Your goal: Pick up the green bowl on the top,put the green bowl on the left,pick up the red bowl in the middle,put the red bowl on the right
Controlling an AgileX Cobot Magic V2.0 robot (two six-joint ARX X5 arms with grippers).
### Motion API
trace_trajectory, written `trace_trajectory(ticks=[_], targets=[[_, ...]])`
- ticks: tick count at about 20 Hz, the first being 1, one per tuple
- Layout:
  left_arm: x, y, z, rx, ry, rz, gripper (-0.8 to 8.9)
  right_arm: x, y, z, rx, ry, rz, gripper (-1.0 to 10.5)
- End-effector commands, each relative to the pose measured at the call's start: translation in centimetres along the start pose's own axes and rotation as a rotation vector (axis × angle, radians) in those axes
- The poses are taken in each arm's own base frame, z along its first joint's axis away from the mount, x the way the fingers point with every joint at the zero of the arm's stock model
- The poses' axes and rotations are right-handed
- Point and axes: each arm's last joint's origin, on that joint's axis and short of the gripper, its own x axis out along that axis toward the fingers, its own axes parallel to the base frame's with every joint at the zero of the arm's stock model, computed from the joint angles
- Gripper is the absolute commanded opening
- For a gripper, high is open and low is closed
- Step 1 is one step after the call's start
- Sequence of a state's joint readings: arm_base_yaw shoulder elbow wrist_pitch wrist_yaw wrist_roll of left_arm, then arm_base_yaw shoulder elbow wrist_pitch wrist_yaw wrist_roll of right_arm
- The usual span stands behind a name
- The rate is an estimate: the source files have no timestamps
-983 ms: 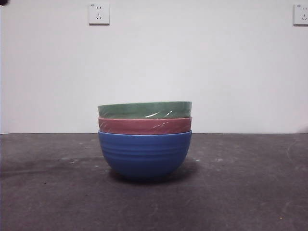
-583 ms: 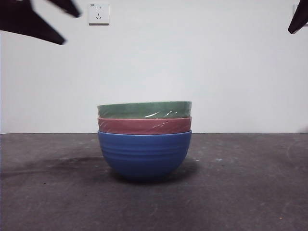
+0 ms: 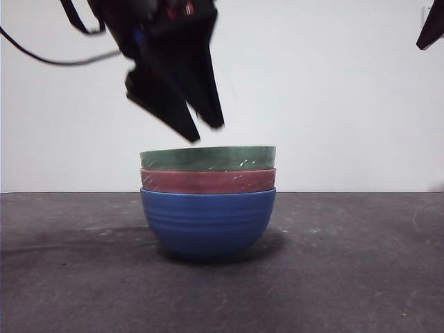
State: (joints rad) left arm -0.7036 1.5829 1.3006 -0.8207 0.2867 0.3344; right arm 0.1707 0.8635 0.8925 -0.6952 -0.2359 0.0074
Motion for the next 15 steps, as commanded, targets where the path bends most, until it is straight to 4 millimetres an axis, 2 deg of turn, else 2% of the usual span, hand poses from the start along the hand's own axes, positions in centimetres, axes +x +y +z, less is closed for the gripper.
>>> trace_trajectory(ticks=[1,13,15], targets=[[1.4,0.2,0.0,0.034,0.031,-0.012,3.46,0.0,0.0,0.1,0.0,-0.003,0.003,2.2],[3.1,0.5,-0.2,0.047,0.078,-0.041,3.4,0.0,0.0,0.0,0.001,0.002,0.003,2.2],[3.2,0.2,0.0,0.059,0.07,-0.042,2.41,0.0,0.0,-0.1,0.004,0.013,0.003,2.2]])
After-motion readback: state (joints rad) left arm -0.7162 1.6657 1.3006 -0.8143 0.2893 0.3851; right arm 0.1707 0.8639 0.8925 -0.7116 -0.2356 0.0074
